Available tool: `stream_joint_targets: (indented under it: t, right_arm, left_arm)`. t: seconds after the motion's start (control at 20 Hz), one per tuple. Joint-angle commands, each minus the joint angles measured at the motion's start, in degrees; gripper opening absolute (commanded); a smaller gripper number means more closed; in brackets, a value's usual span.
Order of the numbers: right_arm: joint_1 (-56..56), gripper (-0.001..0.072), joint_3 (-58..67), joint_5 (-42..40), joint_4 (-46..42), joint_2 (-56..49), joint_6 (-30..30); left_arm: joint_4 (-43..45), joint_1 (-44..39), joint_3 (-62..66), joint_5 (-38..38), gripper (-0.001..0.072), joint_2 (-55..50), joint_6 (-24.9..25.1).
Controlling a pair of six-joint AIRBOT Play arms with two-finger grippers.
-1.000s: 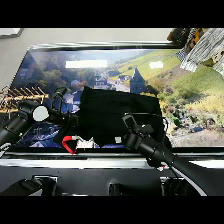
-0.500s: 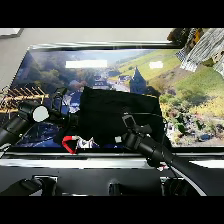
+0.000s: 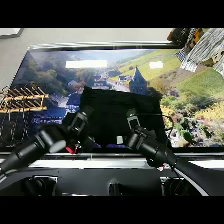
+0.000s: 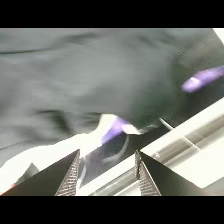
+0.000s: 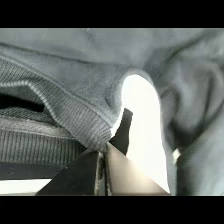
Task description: Fold the clothes and pants, and hang the long-sleeved shirts on hangers.
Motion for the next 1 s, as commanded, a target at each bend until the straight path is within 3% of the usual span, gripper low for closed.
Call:
stream_joint_targets:
  t: [0.0,0.25,0.45,0.6,0.65,0.7,0.75,0.95]
  right_arm:
    - [0.04,0.0031,0.04,0.59,4.59,0.15,1.66]
    - [0.04,0.0031,0.04,0.59,7.65,0.15,3.50]
    - [0.04,0.0031,0.04,0.63,9.51,0.15,3.63]
    - [0.04,0.0031,0.04,0.61,10.43,0.15,3.78]
    - [0.04,0.0031,0.04,0.61,10.45,0.15,3.82]
    - [0.04,0.0031,0.04,0.61,10.43,0.15,3.98]
    - [0.04,0.0031,0.07,0.61,10.43,0.15,3.96]
    - [0.04,0.0031,0.07,1.31,10.54,0.17,3.93]
  left_arm:
    - [3.04,-9.49,-2.75,7.43,0.0409,-2.10,-3.34]
    - [7.04,-14.34,-2.71,9.92,0.0409,-9.09,-3.61]
    - [13.55,-12.41,-2.58,10.29,0.0409,-14.16,-13.46]
    - [13.55,-9.66,-2.54,13.07,0.0406,-15.76,-17.92]
    - [13.51,-8.85,-2.51,14.32,0.0355,-15.87,-19.12]
    - [13.31,-8.02,-2.36,15.15,0.0215,-15.89,-20.02]
    - [13.05,-7.30,-1.99,15.12,0.0031,-15.87,-20.26]
    - [8.50,-3.15,1.88,10.91,0.0029,-15.63,-20.17]
